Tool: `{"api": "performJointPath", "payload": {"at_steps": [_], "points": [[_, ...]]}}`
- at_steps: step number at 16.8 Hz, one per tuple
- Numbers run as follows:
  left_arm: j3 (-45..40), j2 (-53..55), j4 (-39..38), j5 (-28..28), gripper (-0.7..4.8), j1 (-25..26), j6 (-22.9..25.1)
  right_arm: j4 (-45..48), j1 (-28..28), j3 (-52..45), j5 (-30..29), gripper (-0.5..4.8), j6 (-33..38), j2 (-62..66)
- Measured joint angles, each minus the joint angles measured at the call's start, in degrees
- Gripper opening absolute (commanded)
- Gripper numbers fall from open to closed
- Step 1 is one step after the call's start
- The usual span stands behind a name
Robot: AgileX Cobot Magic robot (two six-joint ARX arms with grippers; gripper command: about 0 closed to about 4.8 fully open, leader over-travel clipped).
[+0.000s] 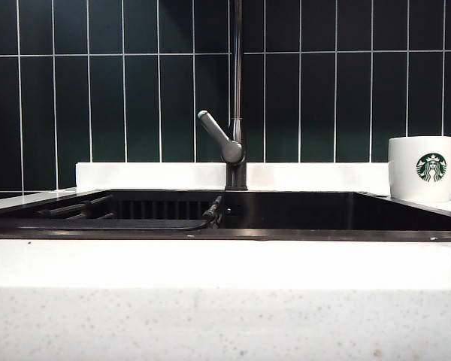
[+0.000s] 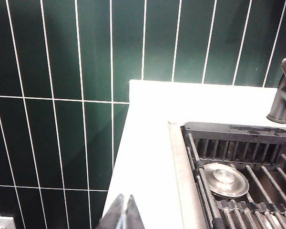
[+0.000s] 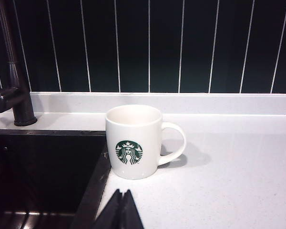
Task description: Pick up the mug next to the sink, go to the faucet to get some water, pour the water into the sink, and finally put the mug back to its place.
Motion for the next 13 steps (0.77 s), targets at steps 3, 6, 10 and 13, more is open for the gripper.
{"api": "performJointPath", "payload": {"at_steps": [3,6,10,13], "points": [[0.00,0.00,0.00,0.02,-0.06,0.00,0.00,-0.02,0.00,-0.02,0.00,-0.06,0.00,0.00],[0.00,0.00,0.00,0.02,-0.06,0.00,0.00,-0.17,0.00,0.00,0.02,-0.06,0.00,0.00],[0.00,0.00,0.07,0.00,-0.06,0.00,-0.02,-1.31,0.00,0.00,0.02,-0.06,0.00,0.00],[0.09,0.00,0.72,1.57,-0.06,0.00,-2.58,-0.35,0.04,0.02,2.84,-0.06,2.49,0.00]]}}
